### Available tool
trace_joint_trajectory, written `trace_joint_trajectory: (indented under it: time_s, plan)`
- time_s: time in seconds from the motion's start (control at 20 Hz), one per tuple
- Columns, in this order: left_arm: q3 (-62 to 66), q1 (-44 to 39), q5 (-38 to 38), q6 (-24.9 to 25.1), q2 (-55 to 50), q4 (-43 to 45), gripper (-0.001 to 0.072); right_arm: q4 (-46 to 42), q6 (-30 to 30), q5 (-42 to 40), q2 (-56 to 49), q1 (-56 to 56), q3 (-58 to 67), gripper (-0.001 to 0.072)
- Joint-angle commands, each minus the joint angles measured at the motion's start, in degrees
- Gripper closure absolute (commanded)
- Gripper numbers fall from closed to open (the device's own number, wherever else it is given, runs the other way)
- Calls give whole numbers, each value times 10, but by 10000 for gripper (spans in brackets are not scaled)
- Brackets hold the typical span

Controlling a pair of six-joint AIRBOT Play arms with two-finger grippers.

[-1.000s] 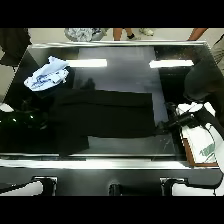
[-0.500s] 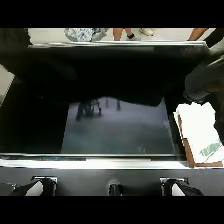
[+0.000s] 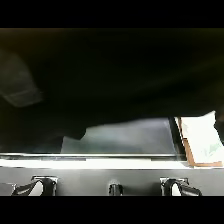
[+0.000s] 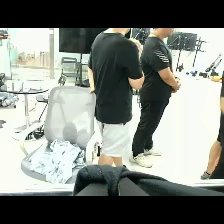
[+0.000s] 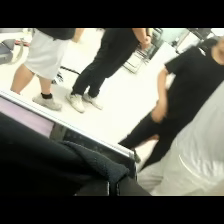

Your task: Fold the shirts.

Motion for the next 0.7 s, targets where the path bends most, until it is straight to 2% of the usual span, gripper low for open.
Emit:
trace_joint_trajectory:
  time_s: [0.0, 0.1, 0.2, 0.3, 0.4, 0.5, 0.65]
  plan:
    - [5, 0, -12, -8, 6, 2, 681, -14, 6, 30, 3, 0, 4, 665]
    - [5, 0, -22, -8, -10, 3, 682, -14, 7, 62, -17, 0, 4, 665]
    - [5, 0, -66, -8, -49, 3, 682, -10, 7, 128, -64, 0, 4, 666]
    - [-14, 0, -131, -2, -112, 3, 682, 18, 6, 205, -148, 0, 3, 666]
    - [-81, -10, -154, 26, -183, 3, 682, 39, 8, 259, -256, 17, -7, 667]
    - [-173, -28, -155, 45, -261, 10, 683, 4, 9, 241, -361, 71, -45, 667]
    - [-299, -55, -117, 76, -381, 12, 683, -14, 37, 134, -522, 130, -91, 667]
